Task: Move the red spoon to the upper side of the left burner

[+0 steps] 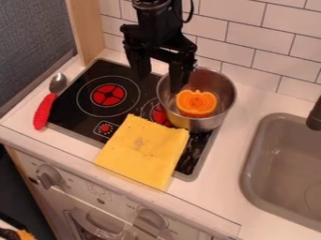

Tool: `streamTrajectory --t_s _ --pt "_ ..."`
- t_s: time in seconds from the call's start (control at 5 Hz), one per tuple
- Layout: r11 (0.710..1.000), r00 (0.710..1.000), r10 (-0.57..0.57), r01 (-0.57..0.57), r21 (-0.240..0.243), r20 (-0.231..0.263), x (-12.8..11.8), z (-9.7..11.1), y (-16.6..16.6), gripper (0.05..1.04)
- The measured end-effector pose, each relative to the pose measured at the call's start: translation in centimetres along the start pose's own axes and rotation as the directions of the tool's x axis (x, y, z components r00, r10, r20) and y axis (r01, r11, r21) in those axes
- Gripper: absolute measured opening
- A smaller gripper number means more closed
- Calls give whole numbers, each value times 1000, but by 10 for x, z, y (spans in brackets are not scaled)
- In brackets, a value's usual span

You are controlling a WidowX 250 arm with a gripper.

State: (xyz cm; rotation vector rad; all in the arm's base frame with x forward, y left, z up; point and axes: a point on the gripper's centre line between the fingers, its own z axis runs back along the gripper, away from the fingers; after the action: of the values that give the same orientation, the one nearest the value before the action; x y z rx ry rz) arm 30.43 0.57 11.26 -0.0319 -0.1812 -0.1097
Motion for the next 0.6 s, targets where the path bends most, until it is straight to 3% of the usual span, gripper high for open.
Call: streamTrajectory --t_s 0.2,0.4,0.6 --pt "1000 999 0 0 -5 -32 -3 -9 0 1000" --pt "999 998 42 -41 17 -54 -14 -10 23 1000" --pt "992 995 97 -96 86 -5 -28 15 61 1000"
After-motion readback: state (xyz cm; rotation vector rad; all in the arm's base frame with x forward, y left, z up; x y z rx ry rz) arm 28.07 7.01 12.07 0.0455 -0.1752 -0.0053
